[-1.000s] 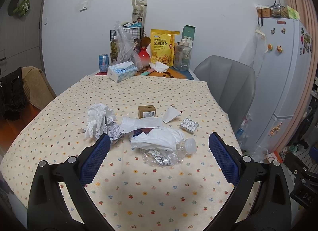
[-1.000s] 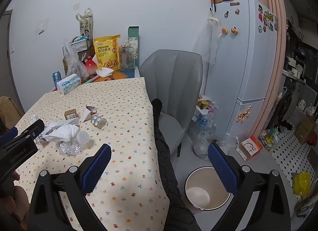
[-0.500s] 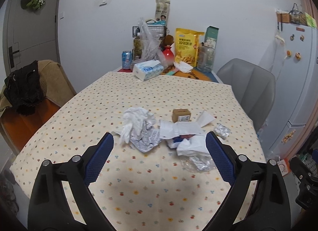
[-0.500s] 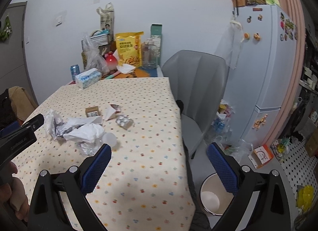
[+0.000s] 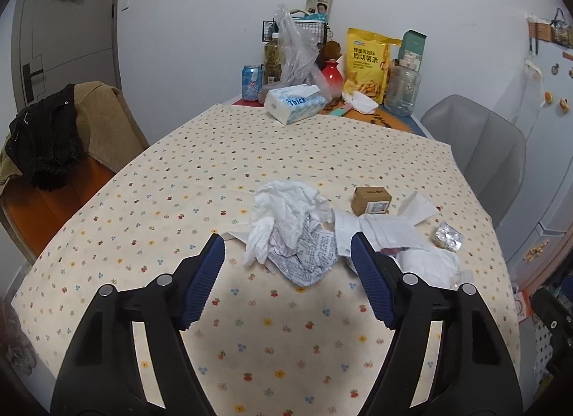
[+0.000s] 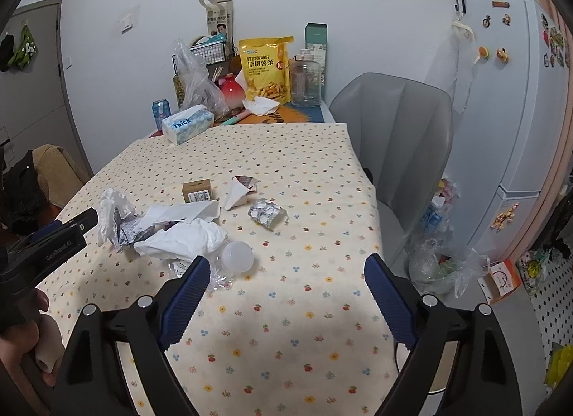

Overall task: Collect trash
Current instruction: 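Grasp the crumpled white tissue with the left gripper while the right gripper approaches the white paper sheet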

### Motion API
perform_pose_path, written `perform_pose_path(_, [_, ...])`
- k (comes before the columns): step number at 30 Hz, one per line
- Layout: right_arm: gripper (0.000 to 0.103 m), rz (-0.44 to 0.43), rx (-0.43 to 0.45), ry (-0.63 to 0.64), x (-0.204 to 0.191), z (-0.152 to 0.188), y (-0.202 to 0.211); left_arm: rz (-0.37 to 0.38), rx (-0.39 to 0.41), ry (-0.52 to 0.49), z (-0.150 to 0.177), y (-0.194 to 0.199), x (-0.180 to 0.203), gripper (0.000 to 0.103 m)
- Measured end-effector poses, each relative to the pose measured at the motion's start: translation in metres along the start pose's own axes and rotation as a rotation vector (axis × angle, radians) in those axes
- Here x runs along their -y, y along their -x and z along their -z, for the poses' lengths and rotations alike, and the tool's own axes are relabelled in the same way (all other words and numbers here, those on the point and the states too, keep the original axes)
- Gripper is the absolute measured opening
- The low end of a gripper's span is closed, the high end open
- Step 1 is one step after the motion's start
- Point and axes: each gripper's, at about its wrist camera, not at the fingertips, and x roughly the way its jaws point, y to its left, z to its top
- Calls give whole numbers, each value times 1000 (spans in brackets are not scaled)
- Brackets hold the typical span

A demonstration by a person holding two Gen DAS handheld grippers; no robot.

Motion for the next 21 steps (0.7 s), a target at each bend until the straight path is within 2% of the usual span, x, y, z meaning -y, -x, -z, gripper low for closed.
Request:
perform_pose_path(6, [82, -16, -26, 5, -9, -9, -23, 5, -13, -5, -11, -22, 3, 65])
perform_pose_path(11, [80, -31, -36, 13, -19, -19, -38, 6, -13, 29, -22, -35, -3, 65])
perform_pose_path(15, [80, -45, -42, 16, -26, -25, -45, -2, -27, 22, -30, -48, 3, 69])
perform_pose_path(19, [80, -54, -56, 21, -30, -28, -56, -12, -45, 19, -31, -62, 7, 69])
perform_pose_path(20, [80, -61, -63, 24, -32, -29, -60, -6, -57, 17, -31, -67, 8, 63])
perform_pose_path(21, [80, -70, -71, 28, -34, -30, -64, -1, -69, 16, -30, -71, 8, 47])
